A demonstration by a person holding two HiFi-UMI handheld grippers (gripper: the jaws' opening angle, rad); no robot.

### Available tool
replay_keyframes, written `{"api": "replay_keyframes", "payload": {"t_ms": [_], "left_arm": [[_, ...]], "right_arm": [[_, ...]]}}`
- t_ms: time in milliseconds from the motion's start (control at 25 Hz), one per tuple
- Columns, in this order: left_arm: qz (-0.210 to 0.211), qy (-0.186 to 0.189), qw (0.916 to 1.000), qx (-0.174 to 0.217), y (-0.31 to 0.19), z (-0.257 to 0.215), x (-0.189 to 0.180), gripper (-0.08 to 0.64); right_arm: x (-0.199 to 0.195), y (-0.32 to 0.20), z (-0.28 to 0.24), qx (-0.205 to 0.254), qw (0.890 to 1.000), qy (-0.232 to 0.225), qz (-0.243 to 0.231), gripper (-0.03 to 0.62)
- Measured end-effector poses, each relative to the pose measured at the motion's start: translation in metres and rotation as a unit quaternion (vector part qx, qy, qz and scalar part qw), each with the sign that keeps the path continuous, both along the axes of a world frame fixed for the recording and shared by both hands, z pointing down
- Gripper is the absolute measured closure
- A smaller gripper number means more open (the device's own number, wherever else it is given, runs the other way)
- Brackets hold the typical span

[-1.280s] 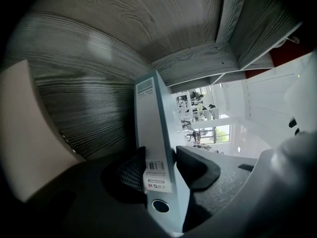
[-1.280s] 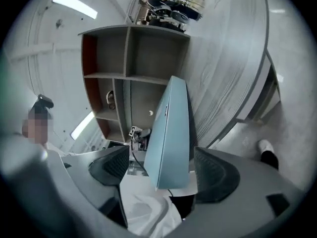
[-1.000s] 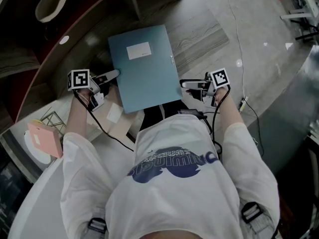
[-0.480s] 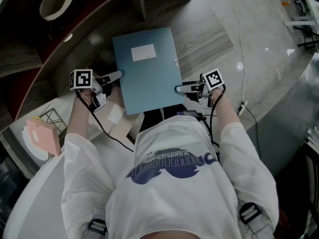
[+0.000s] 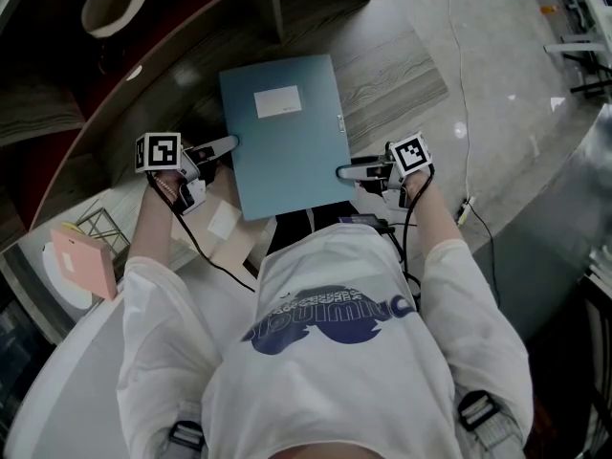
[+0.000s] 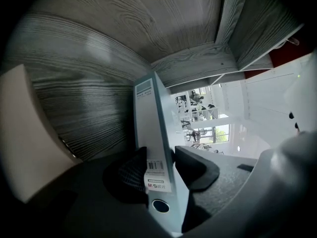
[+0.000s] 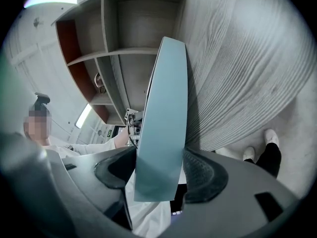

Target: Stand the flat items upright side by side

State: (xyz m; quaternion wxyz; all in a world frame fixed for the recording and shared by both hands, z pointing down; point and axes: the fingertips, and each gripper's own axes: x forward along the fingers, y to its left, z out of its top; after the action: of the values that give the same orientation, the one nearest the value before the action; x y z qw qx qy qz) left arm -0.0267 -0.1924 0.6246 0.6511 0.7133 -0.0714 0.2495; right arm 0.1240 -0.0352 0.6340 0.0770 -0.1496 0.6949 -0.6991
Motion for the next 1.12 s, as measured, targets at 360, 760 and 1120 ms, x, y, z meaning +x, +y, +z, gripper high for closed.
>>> {"api": "replay_keyframes", "payload": {"t_ms": [360,760,1120], "left_arm": [[0.013,-0.002,0.9994,0.031,-0.002,-0.009,0.002,0.385],[0.004,0.006,0.9944,0.106,-0.01,-0.038,0.01,0.402],[0.004,0.017,0.9878,0.155,-0.022,-0.061,0.024,0.405]], "right_arm": [[0.001,0.002,0.003,0.021,0.999,0.048,-0.012,0.299],[0.018,-0.014,-0.017,0.092,0.985,0.14,-0.047,0.296],[0.037,-0.032,-0.037,0.167,0.961,0.204,-0.082,0.287]]}}
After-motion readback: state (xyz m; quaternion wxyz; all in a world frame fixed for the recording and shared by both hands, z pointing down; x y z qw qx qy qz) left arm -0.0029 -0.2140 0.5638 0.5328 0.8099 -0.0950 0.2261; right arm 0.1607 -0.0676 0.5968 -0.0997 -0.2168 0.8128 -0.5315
